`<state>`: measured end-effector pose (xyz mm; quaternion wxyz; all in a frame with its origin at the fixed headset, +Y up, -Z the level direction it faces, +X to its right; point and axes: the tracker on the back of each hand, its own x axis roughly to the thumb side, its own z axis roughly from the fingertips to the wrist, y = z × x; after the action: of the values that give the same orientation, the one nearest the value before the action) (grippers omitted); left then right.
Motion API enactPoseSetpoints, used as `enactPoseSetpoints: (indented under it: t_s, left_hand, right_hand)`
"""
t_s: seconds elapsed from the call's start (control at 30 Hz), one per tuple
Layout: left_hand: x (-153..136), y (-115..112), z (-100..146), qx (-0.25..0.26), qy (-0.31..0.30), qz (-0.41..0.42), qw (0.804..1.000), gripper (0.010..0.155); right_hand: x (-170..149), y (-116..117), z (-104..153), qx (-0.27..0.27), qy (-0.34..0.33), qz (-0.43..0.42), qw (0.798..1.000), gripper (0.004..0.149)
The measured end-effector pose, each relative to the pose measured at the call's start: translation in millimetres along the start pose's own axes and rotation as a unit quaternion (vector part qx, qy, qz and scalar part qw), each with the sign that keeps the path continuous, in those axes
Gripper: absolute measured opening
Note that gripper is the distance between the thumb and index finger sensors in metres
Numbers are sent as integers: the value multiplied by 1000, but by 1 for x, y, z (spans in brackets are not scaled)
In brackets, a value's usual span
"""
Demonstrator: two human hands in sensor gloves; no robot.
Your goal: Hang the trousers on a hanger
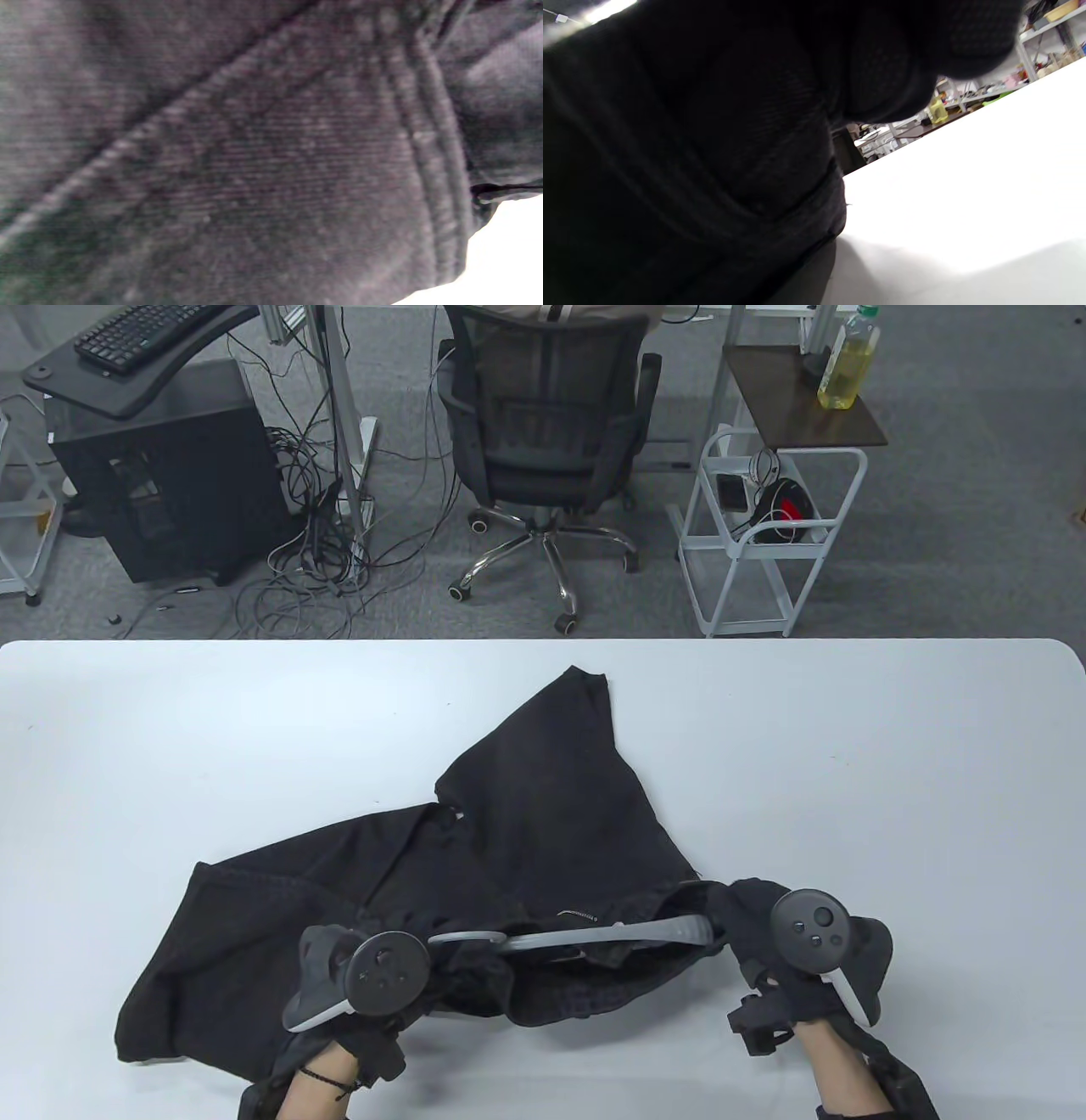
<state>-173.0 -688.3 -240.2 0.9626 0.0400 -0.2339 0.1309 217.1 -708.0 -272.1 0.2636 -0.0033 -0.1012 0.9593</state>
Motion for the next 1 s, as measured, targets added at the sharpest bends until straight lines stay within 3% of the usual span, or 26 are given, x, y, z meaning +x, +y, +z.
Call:
enactPoseSetpoints:
  t_s: [0.2, 0.47, 0.6, 0.67, 0.77, 0.87, 1.0]
  left_hand:
    - [16, -13, -2, 27, 5, -78, 997, 45]
    - [24, -21, -4, 32, -17, -109, 993, 45]
    - [40, -28, -6, 33, -54, -142, 988, 45]
    - [48, -31, -5, 37, -75, -150, 985, 45]
    - [54, -34, -5, 36, -86, -140, 986, 46]
    - [47, -32, -7, 27, -78, -124, 989, 47]
    - [41, -28, -7, 5, -70, -73, 995, 52]
  right_hand:
    - [17, 0, 8, 31, -40, -3, 999, 43]
    - [50, 6, 28, 122, -90, -138, 979, 45]
    - [71, 24, 40, 144, -116, -187, 965, 46]
    - [78, 29, 46, 129, -127, -181, 967, 47]
    - [82, 31, 49, 64, -171, -125, 975, 53]
    - [83, 27, 49, 102, -230, -120, 960, 65]
    - [82, 32, 47, 191, -287, -8, 939, 77]
